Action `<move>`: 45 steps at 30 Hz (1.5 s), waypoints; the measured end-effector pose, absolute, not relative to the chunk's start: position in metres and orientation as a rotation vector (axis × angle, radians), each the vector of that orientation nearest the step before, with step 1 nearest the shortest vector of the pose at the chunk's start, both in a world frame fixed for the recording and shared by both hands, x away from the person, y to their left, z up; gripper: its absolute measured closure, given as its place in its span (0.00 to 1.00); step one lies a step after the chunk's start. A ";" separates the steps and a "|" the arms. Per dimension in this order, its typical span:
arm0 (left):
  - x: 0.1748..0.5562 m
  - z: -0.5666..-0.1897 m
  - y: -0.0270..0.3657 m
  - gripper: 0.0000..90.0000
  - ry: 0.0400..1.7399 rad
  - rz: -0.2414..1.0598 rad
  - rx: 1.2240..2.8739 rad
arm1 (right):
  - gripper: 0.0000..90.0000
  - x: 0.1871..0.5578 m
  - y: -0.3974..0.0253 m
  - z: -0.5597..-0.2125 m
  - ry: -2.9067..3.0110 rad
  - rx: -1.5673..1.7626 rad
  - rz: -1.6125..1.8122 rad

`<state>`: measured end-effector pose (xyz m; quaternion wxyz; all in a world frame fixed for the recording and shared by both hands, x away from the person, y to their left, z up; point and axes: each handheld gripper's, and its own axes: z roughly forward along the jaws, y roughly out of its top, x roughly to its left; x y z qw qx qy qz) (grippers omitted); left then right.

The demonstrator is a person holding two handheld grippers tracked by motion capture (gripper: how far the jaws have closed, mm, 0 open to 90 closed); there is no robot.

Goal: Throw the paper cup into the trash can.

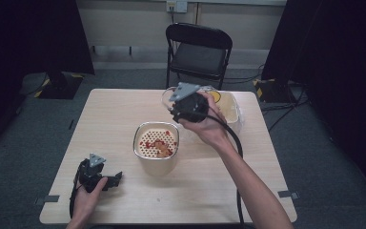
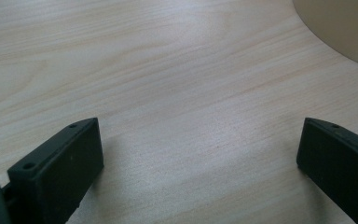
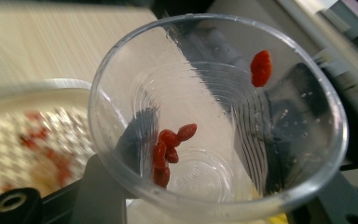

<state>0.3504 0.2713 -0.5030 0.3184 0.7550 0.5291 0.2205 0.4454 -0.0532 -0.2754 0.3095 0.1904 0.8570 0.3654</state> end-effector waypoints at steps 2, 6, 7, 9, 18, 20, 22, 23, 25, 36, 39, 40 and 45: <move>0.350 -0.503 0.271 0.00 1.392 0.580 1.986 | 0.55 0.454 -0.066 -0.269 2.282 0.605 1.114; 0.350 -0.503 0.271 0.00 1.391 0.580 1.985 | 0.55 0.468 -0.087 -0.262 2.264 0.755 1.296; 0.350 -0.503 0.271 0.00 1.392 0.580 1.986 | 0.54 0.472 -0.094 -0.261 2.253 0.787 1.329; 0.350 -0.503 0.271 0.00 1.392 0.580 1.986 | 0.54 0.477 -0.104 -0.260 2.232 0.838 1.368; 0.350 -0.503 0.271 0.00 1.392 0.580 1.985 | 0.53 0.505 -0.147 -0.257 2.119 0.996 1.328; 0.350 -0.503 0.271 0.00 1.391 0.580 1.985 | 0.51 0.510 -0.157 -0.259 2.102 1.021 1.312; 0.350 -0.503 0.271 0.00 1.391 0.580 1.985 | 0.43 0.514 -0.164 -0.261 2.086 1.060 1.289; 0.350 -0.503 0.271 0.00 1.392 0.580 1.985 | 0.39 0.516 -0.166 -0.263 2.071 1.083 1.277; 0.350 -0.503 0.271 0.00 1.392 0.580 1.984 | 0.40 0.520 -0.173 -0.268 2.055 1.118 1.280; 0.350 -0.503 0.271 0.00 1.391 0.581 1.984 | 0.17 0.539 -0.171 -0.291 2.022 1.184 1.190; 0.350 -0.503 0.271 0.00 1.392 0.581 1.986 | 0.17 0.539 -0.169 -0.291 2.010 1.186 1.189; 0.350 -0.503 0.271 0.00 1.392 0.580 1.985 | 0.17 0.539 -0.169 -0.291 2.013 1.182 1.196; 0.350 -0.503 0.271 0.00 1.391 0.580 1.985 | 0.17 0.531 -0.172 -0.292 2.011 1.183 1.219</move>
